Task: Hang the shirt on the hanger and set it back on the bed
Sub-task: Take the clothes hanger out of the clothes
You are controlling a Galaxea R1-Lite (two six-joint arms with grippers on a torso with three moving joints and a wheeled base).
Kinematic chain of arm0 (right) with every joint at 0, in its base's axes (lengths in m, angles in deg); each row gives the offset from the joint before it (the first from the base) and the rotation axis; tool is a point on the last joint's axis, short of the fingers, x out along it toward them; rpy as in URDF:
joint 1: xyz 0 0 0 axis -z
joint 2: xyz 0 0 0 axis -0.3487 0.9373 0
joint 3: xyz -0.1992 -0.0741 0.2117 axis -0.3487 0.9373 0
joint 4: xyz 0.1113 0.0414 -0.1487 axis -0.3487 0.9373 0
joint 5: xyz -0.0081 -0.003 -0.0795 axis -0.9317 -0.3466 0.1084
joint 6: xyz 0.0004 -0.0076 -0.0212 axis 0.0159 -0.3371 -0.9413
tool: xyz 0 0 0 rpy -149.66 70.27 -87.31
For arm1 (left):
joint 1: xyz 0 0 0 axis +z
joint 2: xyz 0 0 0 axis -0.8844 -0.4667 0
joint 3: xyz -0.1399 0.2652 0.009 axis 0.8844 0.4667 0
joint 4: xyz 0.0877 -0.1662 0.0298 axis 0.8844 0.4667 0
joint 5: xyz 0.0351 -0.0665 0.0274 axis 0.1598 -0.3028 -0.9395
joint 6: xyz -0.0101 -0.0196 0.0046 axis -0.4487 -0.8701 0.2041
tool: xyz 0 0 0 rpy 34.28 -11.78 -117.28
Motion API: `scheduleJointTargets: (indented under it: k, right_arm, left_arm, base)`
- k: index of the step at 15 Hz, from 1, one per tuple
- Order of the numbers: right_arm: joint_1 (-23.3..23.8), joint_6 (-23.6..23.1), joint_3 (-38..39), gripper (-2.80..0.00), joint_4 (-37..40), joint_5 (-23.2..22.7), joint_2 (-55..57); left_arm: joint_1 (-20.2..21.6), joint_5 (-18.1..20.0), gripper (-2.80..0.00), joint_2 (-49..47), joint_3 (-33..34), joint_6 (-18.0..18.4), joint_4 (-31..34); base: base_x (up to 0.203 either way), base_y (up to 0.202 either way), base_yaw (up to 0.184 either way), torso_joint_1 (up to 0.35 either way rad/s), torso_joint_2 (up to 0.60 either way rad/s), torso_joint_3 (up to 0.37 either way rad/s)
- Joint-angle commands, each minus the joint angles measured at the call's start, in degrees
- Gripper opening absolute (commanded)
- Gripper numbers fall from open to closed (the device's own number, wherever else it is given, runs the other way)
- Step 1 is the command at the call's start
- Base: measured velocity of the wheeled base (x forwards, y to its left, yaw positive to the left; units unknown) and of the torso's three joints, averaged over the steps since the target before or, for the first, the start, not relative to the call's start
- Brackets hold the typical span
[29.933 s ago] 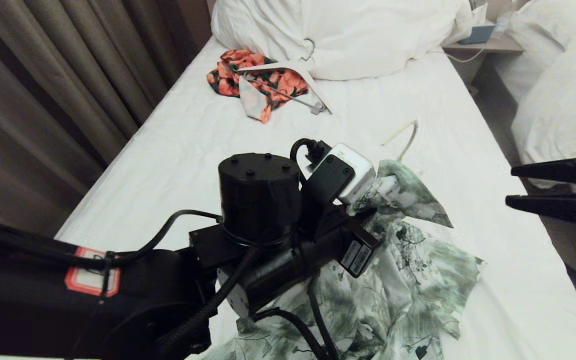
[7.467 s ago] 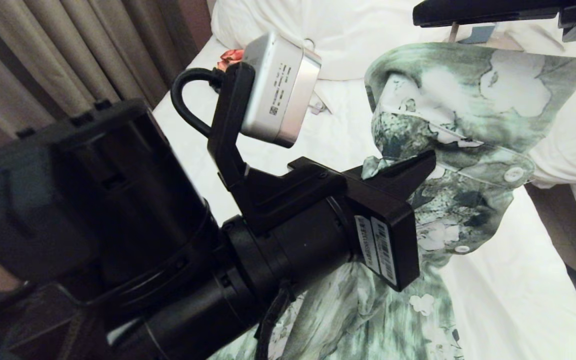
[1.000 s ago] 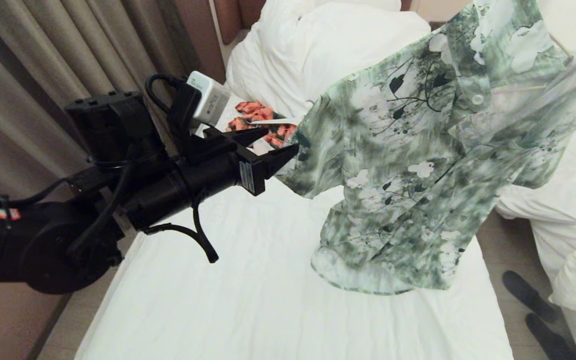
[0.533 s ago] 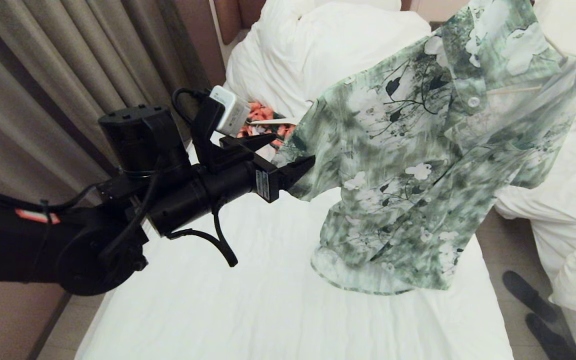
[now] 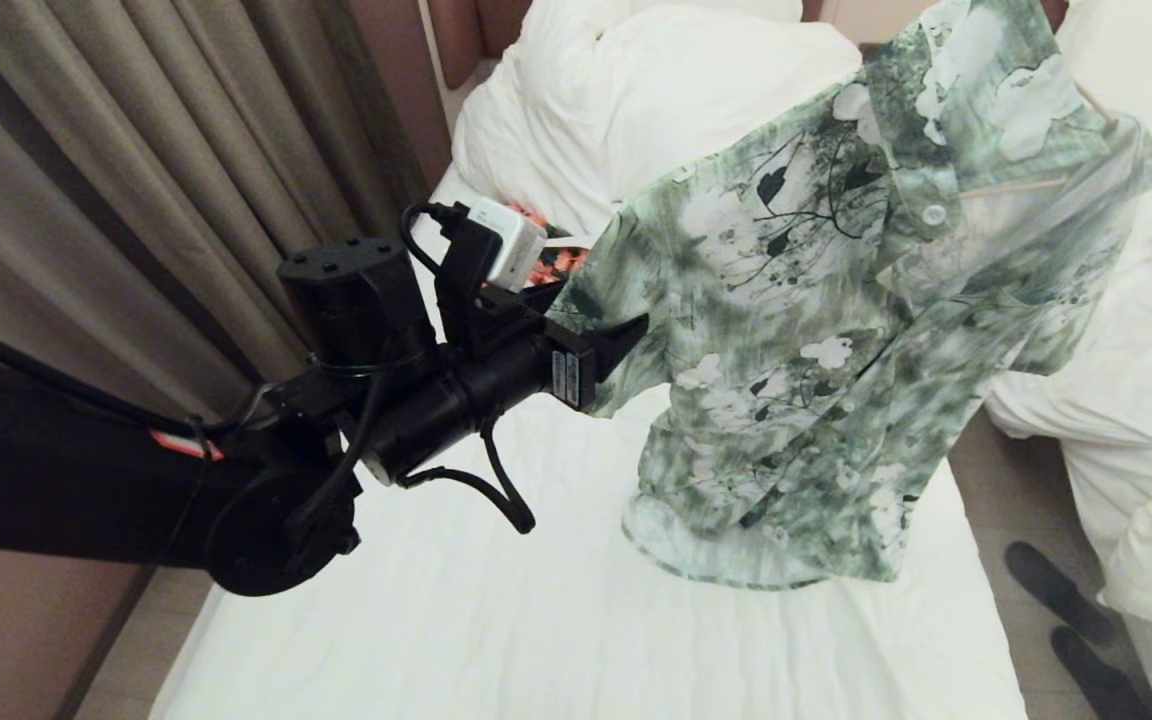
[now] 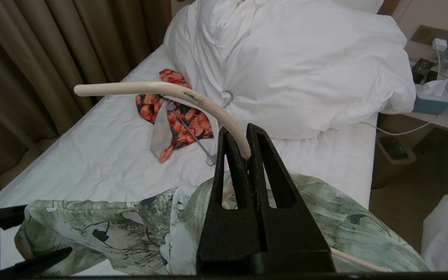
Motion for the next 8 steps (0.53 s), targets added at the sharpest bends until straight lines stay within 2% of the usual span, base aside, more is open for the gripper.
scheduleJointTargets:
  k: [1, 6, 8]
  right_arm:
    - [0.0, -0.1, 0.0, -2.80, 0.1, 0.1, -0.1]
    - [0.1, -0.1, 0.0, -2.80, 0.1, 0.1, 0.1]
    - [0.2, -0.1, -0.1, -2.80, 0.1, 0.2, 0.2]
  left_arm:
    - [-0.1, 0.1, -2.80, -0.2, 0.0, 0.1, -0.3]
    - [0.4, 0.3, -2.80, -0.1, 0.2, -0.1, -0.4]
    - [1.7, 1.9, -2.80, -0.4, 0.9, -0.1, -1.8]
  base:
    - [0.000, 0.000, 0.000, 0.000, 0.00, 0.000]
    - [0.000, 0.000, 0.000, 0.000, 0.00, 0.000]
    - [0.000, 0.000, 0.000, 0.000, 0.00, 0.000]
